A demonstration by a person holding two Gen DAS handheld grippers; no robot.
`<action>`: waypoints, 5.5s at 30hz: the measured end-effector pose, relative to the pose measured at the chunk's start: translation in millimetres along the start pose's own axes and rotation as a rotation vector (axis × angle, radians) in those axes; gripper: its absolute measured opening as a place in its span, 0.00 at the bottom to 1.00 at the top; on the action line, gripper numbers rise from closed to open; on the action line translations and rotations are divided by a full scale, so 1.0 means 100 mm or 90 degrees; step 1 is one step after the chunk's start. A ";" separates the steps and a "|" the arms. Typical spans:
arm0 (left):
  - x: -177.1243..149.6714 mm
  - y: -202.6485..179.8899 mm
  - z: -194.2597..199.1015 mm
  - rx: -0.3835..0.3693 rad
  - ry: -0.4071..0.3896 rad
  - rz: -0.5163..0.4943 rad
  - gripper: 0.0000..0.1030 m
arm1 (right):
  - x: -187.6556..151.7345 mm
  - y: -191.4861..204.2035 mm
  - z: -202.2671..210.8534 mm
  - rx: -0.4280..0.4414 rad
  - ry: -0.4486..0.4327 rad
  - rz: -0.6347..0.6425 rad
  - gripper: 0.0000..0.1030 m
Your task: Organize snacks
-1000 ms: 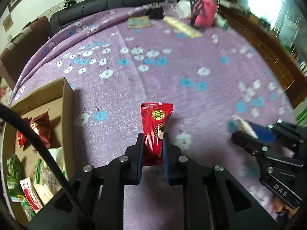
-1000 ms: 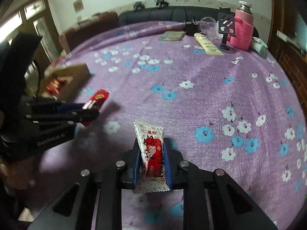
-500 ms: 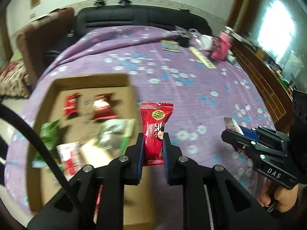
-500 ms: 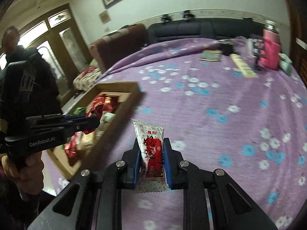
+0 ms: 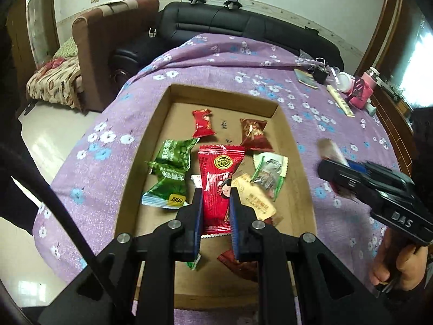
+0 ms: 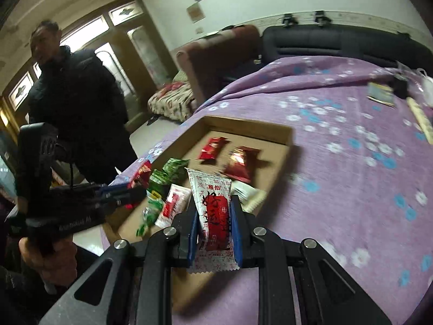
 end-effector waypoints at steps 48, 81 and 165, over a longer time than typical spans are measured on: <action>-0.42 -0.20 0.52 0.177 -0.064 -0.034 0.81 | -0.34 0.15 0.36 0.038 0.045 0.206 0.80; -0.69 -0.41 0.72 0.173 -0.062 -0.043 0.81 | -0.56 0.39 0.34 0.054 0.097 0.353 0.81; -0.15 -0.30 0.30 0.060 -0.028 -0.077 0.81 | -0.24 0.39 0.20 0.036 0.104 0.318 0.82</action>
Point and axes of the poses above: each gripper's, at about its wrist camera, not at the fingertips, and z roughly against the way its jaws point, y to its left, x to its top, the point moved 3 cm from there along -z, roughly the way its jaws point, and after that the axes turned 8 degrees about -z, right-handed, at the moved point
